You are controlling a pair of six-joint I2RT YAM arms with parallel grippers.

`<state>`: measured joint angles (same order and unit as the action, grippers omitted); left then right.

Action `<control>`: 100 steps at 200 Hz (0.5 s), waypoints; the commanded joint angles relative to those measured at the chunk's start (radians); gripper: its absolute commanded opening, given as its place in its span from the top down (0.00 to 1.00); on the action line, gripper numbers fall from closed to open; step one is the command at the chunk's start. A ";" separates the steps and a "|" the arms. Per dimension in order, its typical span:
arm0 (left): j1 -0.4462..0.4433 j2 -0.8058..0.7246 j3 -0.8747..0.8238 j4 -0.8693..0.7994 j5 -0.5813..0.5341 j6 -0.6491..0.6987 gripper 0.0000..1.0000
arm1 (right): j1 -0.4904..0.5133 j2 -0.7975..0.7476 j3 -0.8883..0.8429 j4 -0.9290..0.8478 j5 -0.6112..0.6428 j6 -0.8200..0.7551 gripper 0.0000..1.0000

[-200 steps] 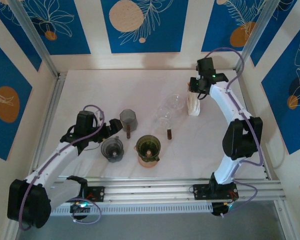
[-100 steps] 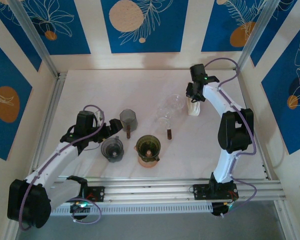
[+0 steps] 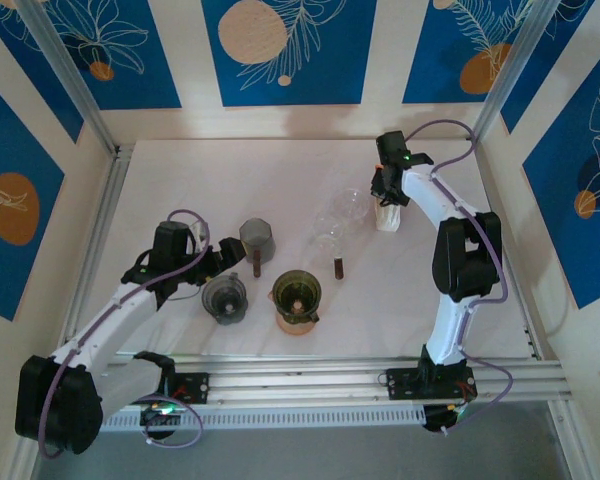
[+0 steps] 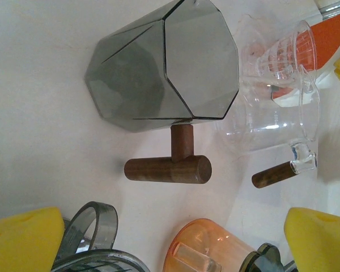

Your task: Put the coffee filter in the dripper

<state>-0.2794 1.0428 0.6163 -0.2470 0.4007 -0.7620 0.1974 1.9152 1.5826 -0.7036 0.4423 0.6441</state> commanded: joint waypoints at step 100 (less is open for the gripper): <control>-0.009 0.009 0.011 0.016 0.029 -0.016 0.00 | 0.019 -0.025 0.028 0.032 0.067 0.031 0.77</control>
<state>-0.2794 1.0431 0.6163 -0.2466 0.4007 -0.7692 0.2150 1.9148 1.5845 -0.6743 0.4778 0.6498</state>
